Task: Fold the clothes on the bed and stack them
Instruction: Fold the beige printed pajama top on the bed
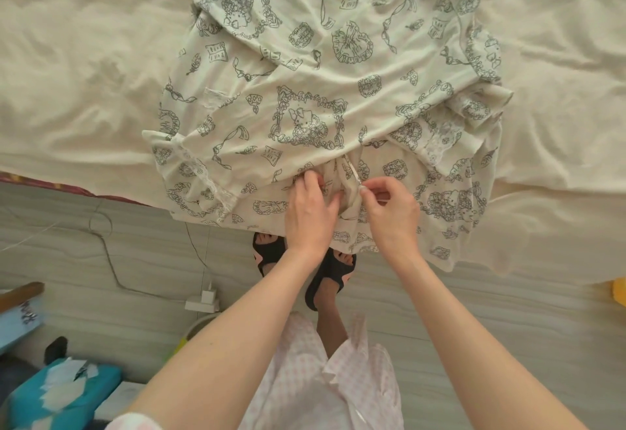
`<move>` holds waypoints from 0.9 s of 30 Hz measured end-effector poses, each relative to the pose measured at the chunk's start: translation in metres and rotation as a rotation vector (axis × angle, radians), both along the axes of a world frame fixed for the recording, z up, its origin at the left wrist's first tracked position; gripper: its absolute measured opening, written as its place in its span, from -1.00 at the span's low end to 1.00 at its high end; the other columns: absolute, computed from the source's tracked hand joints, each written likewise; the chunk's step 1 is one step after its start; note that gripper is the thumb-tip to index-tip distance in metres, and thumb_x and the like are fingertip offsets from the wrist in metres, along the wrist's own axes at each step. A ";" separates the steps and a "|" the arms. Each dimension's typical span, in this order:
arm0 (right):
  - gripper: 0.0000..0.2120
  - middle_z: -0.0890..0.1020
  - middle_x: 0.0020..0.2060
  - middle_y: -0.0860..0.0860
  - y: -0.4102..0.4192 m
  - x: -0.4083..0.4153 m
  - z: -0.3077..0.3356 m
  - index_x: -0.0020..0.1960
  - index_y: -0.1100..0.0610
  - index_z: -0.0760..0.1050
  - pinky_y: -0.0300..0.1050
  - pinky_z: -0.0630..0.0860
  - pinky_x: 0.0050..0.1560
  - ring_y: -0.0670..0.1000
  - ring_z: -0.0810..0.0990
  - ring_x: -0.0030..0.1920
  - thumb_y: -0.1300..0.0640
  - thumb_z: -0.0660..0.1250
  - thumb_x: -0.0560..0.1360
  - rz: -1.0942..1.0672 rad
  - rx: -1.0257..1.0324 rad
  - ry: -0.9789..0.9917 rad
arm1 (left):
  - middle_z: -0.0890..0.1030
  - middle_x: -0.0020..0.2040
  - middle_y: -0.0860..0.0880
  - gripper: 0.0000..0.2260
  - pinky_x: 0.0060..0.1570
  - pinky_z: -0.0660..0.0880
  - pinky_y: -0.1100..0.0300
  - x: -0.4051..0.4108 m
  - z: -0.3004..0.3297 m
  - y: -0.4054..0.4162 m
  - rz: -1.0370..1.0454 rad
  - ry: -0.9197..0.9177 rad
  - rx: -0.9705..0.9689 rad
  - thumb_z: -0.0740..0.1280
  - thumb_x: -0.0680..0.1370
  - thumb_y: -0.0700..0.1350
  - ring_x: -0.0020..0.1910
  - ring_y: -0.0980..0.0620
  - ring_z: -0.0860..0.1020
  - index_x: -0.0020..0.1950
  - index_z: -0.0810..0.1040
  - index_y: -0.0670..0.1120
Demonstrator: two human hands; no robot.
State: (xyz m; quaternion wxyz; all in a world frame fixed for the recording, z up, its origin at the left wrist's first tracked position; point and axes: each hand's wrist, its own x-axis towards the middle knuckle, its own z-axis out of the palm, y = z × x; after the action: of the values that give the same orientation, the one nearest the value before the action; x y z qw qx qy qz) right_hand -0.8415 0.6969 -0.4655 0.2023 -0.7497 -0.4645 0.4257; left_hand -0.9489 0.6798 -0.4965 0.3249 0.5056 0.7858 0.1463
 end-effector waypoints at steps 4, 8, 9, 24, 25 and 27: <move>-0.94 0.60 -0.17 0.00 0.000 0.002 0.001 -0.12 0.07 0.54 -0.27 0.45 -0.08 -0.17 0.50 -0.21 0.21 0.35 0.50 -0.008 -0.024 0.006 | 0.51 -0.01 -0.22 -0.78 -0.11 0.43 -0.01 0.002 0.003 -0.001 -0.084 0.113 0.029 0.32 0.53 -0.15 -0.01 -0.20 0.49 0.08 0.42 -0.26; -0.95 0.59 -0.20 0.01 0.001 -0.003 0.003 -0.14 0.08 0.51 -0.18 0.48 -0.06 -0.08 0.52 -0.19 0.19 0.35 0.50 0.020 -0.063 -0.004 | 0.51 -0.04 -0.17 -0.87 -0.20 0.31 0.18 0.000 0.009 -0.003 -0.035 0.001 0.053 0.22 0.51 -0.32 -0.13 -0.10 0.47 0.05 0.46 -0.26; -0.95 0.59 -0.20 0.02 0.001 -0.006 0.004 -0.13 0.09 0.51 -0.15 0.48 -0.05 -0.04 0.53 -0.16 0.18 0.35 0.50 0.032 -0.081 -0.005 | 0.51 -0.04 -0.13 -0.85 -0.20 0.25 0.26 -0.002 0.010 -0.004 0.025 -0.048 0.049 0.21 0.52 -0.32 -0.13 -0.04 0.45 0.06 0.47 -0.24; -0.94 0.62 -0.33 0.07 0.012 -0.038 0.018 -0.17 0.22 0.56 -0.33 0.55 -0.28 -0.07 0.57 -0.34 0.29 0.36 0.49 -0.432 -0.466 0.632 | 0.64 -0.20 0.03 -0.72 -0.14 0.53 0.29 -0.042 0.040 0.008 0.311 -0.656 -0.240 0.19 0.54 -0.35 -0.22 0.14 0.56 -0.07 0.60 -0.02; -0.94 0.62 -0.33 0.07 0.013 -0.037 0.018 -0.17 0.22 0.56 -0.33 0.54 -0.30 -0.07 0.57 -0.35 0.29 0.36 0.48 -0.418 -0.463 0.620 | 0.65 -0.18 -0.01 -0.70 -0.08 0.55 0.19 -0.043 0.040 0.008 0.322 -0.689 -0.256 0.17 0.55 -0.35 -0.18 0.06 0.58 -0.09 0.60 -0.02; -0.90 0.61 -0.36 0.05 0.015 -0.037 0.018 -0.21 0.21 0.55 -0.36 0.52 -0.34 -0.09 0.56 -0.38 0.30 0.36 0.48 -0.374 -0.451 0.574 | 0.65 -0.18 -0.04 -0.71 -0.05 0.57 0.09 -0.045 0.040 0.007 0.322 -0.734 -0.266 0.16 0.58 -0.33 -0.15 -0.02 0.60 -0.10 0.59 -0.02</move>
State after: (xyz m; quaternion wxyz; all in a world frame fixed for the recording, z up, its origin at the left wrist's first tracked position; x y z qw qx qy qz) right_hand -0.8781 0.7116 -0.4474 0.2283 -0.6975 -0.1396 0.6647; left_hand -0.9940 0.6869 -0.4564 0.6188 0.2442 0.6989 0.2627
